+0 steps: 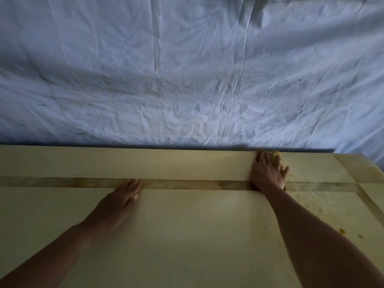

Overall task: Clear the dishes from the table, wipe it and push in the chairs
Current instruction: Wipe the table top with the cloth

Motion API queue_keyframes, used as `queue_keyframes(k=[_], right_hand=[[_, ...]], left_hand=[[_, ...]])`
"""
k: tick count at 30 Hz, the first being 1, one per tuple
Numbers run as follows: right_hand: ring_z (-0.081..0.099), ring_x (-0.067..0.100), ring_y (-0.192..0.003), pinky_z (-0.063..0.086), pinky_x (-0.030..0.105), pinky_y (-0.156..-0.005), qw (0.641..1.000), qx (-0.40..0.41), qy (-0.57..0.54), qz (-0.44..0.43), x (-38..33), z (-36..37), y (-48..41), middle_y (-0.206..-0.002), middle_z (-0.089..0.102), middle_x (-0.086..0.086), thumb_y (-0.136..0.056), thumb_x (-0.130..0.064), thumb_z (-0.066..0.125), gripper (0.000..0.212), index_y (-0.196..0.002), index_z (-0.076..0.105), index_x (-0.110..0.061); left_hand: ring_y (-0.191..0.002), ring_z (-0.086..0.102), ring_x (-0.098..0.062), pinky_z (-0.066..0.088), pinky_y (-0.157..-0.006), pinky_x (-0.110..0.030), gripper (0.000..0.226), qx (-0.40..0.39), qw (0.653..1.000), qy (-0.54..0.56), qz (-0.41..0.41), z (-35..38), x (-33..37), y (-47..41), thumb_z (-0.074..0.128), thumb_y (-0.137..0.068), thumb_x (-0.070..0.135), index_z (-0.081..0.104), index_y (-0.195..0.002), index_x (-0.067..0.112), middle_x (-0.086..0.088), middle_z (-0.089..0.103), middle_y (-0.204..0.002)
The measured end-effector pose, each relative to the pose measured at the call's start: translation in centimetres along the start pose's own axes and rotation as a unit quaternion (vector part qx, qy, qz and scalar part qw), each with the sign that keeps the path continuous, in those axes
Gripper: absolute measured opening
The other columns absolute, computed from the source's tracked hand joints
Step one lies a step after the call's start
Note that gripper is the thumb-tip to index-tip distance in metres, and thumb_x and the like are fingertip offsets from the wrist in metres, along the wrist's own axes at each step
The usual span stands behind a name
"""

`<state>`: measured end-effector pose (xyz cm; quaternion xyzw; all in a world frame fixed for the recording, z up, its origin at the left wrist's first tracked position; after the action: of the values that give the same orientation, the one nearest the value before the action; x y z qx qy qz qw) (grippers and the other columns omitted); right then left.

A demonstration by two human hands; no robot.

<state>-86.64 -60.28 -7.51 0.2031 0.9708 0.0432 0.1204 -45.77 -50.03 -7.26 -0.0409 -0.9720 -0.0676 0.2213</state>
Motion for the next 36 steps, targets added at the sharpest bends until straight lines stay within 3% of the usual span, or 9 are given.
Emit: queue_keyframes(k=[2,5,10,14,17,21,27,32,36], right_hand=[[-0.008,0.027,-0.148,-0.002,0.054,-0.117,1.0,0.006,0.003,-0.019,-1.3,0.4,0.8,-0.162,0.004,-0.004,-0.096,-0.024,0.024,0.06,-0.153,0.009,-0.019],[-0.006,0.033,-0.147,0.001,0.056,-0.116,0.988,0.011,0.065,-0.14,-6.4,2.5,6.2,-0.162,0.005,-0.001,-0.096,-0.027,0.028,0.061,-0.153,0.009,-0.017],[-0.008,0.036,-0.147,-0.013,0.054,-0.111,0.95,-0.022,0.007,-0.312,-16.1,6.6,24.4,-0.161,0.009,0.008,-0.076,-0.022,0.001,0.077,-0.152,0.01,-0.011],[-0.03,0.026,-0.141,-0.027,0.049,-0.107,0.907,-0.096,0.018,-0.409,-18.3,8.2,34.6,-0.159,-0.017,0.004,-0.095,-0.027,0.023,0.065,-0.153,-0.006,-0.019],[-0.02,0.027,-0.146,-0.014,0.055,-0.114,0.916,-0.068,0.044,-0.394,-15.5,7.2,32.3,-0.161,-0.009,0.0,-0.098,-0.025,0.032,0.065,-0.153,-0.001,-0.024],[-0.014,0.023,-0.147,-0.009,0.051,-0.115,0.973,-0.041,0.063,-0.22,-5.0,4.5,25.3,-0.161,-0.009,-0.007,-0.101,-0.026,0.024,0.058,-0.152,-0.004,-0.025],[-0.016,0.019,-0.147,-0.008,0.048,-0.118,0.999,-0.029,0.011,-0.028,5.8,1.9,24.0,-0.161,-0.007,-0.01,-0.101,-0.04,0.019,0.057,-0.153,0.002,-0.025],[-0.008,0.03,-0.148,-0.001,0.05,-0.117,0.99,-0.05,0.025,-0.13,-3.0,5.2,33.4,-0.162,0.0,-0.001,-0.098,-0.025,0.027,0.061,-0.153,0.003,-0.015],[0.041,0.031,-0.136,0.028,0.056,-0.109,0.966,-0.065,0.009,-0.252,-10.4,9.2,46.9,-0.144,0.05,0.002,-0.081,-0.027,0.036,0.06,-0.137,0.052,-0.016]], left_hand=[[-0.137,0.006,0.006,0.017,-0.112,-0.022,0.045,0.005,1.0,0.003,-0.002,-0.2,0.4,-0.1,0.033,-0.1,0.026,0.029,-0.145,0.024,0.011,0.018,-0.155],[-0.144,0.012,-0.007,0.014,-0.115,-0.023,0.045,-0.011,1.0,0.004,-0.018,-0.3,0.5,-0.2,0.034,-0.1,0.023,0.032,-0.145,0.018,0.006,0.02,-0.155],[-0.145,0.012,-0.014,0.013,-0.117,-0.028,0.046,-0.007,0.999,0.018,-0.041,-0.3,2.0,1.4,0.031,-0.101,0.024,0.03,-0.146,0.013,0.0,0.019,-0.157],[-0.145,0.009,-0.01,0.012,-0.117,-0.028,0.046,0.028,0.998,0.051,-0.01,-0.1,5.3,6.1,0.029,-0.101,0.023,0.026,-0.147,0.016,0.005,0.019,-0.156],[-0.145,0.007,-0.008,0.012,-0.116,-0.027,0.047,0.012,0.998,0.056,0.002,0.5,5.6,9.7,0.029,-0.101,0.025,0.024,-0.148,0.018,0.006,0.017,-0.157],[-0.14,0.002,0.0,0.013,-0.115,-0.026,0.047,-0.004,0.998,0.054,0.012,1.3,5.5,13.3,0.027,-0.101,0.025,0.023,-0.148,0.018,0.006,0.017,-0.156],[-0.145,0.007,-0.007,0.015,-0.117,-0.026,0.047,-0.014,0.998,0.066,0.012,2.4,4.9,17.2,0.029,-0.101,0.025,0.026,-0.147,0.017,0.006,0.019,-0.156],[-0.145,0.011,-0.011,0.014,-0.116,-0.026,0.046,-0.006,0.996,0.088,-0.015,2.8,3.8,20.2,0.03,-0.101,0.022,0.028,-0.146,0.014,0.002,0.022,-0.156],[-0.145,0.017,-0.014,0.017,-0.115,-0.025,0.045,0.03,0.992,0.112,-0.038,2.3,3.0,23.0,0.033,-0.1,0.02,0.032,-0.145,0.013,-0.001,0.026,-0.154]])
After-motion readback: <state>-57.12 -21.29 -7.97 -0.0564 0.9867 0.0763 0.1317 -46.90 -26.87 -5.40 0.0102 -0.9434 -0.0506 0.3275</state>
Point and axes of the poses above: each hand's wrist, its own y-axis away from the middle knuckle, its own z-axis out of the palm, x = y × z, the point moved 9 cm from there along -y, towards the middle knuckle
